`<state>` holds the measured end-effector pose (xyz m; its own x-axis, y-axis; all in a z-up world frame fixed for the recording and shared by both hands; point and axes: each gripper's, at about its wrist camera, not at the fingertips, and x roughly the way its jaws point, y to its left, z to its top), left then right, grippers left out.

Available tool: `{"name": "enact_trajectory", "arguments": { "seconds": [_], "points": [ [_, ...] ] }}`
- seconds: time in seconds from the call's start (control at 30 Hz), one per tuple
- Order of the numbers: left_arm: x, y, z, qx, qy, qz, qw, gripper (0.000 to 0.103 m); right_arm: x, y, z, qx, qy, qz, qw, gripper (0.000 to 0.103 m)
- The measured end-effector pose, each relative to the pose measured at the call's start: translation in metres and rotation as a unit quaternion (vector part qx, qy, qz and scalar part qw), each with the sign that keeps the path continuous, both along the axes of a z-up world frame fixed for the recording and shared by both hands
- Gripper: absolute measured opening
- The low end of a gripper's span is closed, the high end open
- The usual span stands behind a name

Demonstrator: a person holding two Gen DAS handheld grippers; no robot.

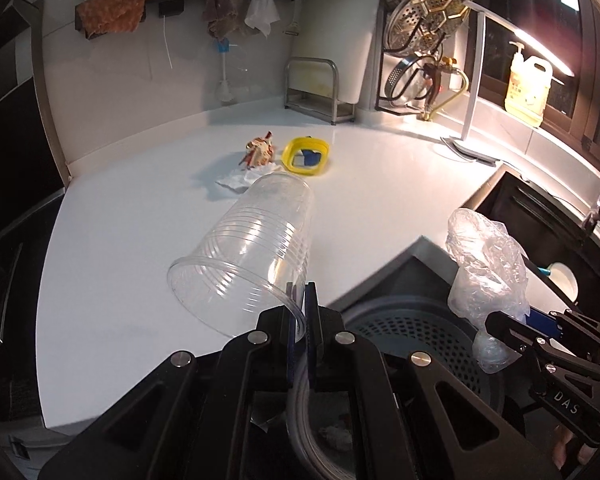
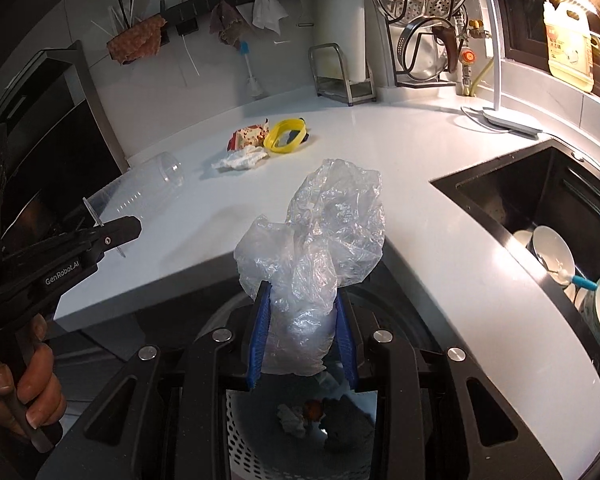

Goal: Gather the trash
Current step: 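Carry the cup and plastic bag in both tools over the grey bin, then open both tools to drop the cup and bag into the bin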

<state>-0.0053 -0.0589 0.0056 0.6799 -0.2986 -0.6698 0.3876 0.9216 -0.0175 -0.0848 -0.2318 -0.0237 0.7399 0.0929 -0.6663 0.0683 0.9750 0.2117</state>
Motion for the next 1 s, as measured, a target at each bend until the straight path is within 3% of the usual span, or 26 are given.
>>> {"name": "enact_trajectory", "arguments": {
  "seconds": [0.23,0.5,1.0],
  "points": [
    [-0.026,-0.018,-0.029,0.001,0.047,-0.024,0.9986,0.005,-0.036,-0.001,-0.023,0.004,0.023,0.003,1.000,0.030],
    [-0.038,-0.033,-0.067,0.021,0.093,-0.041,0.9946,0.005,-0.047,-0.003,-0.047,0.007,0.047,0.008,0.999,0.030],
    [-0.035,-0.033,-0.077,0.030,0.117,-0.039,0.9919,0.009,-0.044,-0.003,-0.055,0.015,0.058,0.013,0.998,0.033]
  ]
}}
